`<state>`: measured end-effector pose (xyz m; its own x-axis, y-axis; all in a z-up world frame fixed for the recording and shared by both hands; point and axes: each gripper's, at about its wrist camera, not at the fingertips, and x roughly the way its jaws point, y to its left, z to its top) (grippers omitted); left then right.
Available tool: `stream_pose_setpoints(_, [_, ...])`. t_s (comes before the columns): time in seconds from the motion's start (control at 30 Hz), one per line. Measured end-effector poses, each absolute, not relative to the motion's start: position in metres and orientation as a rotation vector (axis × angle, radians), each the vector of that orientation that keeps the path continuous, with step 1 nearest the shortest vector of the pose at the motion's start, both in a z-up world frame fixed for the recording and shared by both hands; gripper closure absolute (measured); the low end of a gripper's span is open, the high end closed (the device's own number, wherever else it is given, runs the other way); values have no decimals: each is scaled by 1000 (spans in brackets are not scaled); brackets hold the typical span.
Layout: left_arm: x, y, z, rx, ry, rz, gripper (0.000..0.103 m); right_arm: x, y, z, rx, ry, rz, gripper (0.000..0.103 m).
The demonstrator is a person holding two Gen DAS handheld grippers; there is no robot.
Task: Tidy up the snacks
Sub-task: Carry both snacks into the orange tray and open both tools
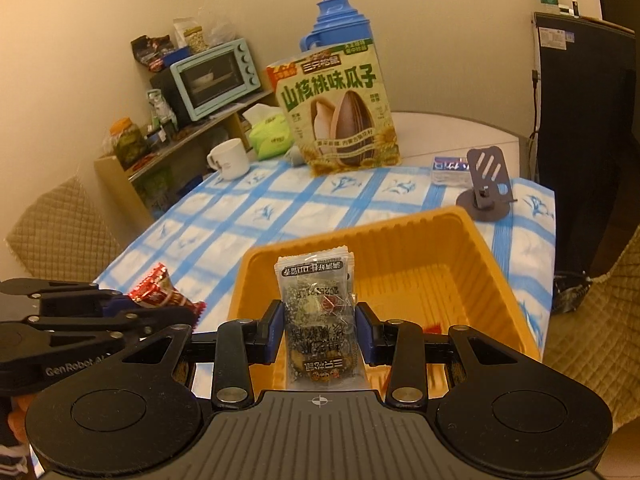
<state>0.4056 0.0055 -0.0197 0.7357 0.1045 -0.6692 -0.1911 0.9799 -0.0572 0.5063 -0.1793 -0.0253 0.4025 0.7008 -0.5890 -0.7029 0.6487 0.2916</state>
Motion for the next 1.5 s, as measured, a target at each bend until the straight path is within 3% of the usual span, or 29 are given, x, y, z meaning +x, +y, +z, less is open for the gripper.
stream_pose_setpoints(0.83, [512,26,-88,-161,905,205,86,596,-137,-98,28,933,799,65])
stream_pose_setpoints(1.0, [510,26,-87,-166,903,197,69,600,-136,-102,36,952,786,65])
stream_pose_setpoints(1.23, [504,29,-83,-174,897,202,67,604,-136,-100,48,950,755,64])
stream_pose_setpoints(1.4, [498,30,-77,-171,881,210,54,605,-136,-98,49,948,735,64])
stream_pose_setpoints(1.47, [494,31,-74,-173,876,213,47,605,-137,-96,63,948,722,58])
stream_pose_setpoints(1.5, [493,31,-72,-173,871,215,44,605,-139,-94,70,944,714,47])
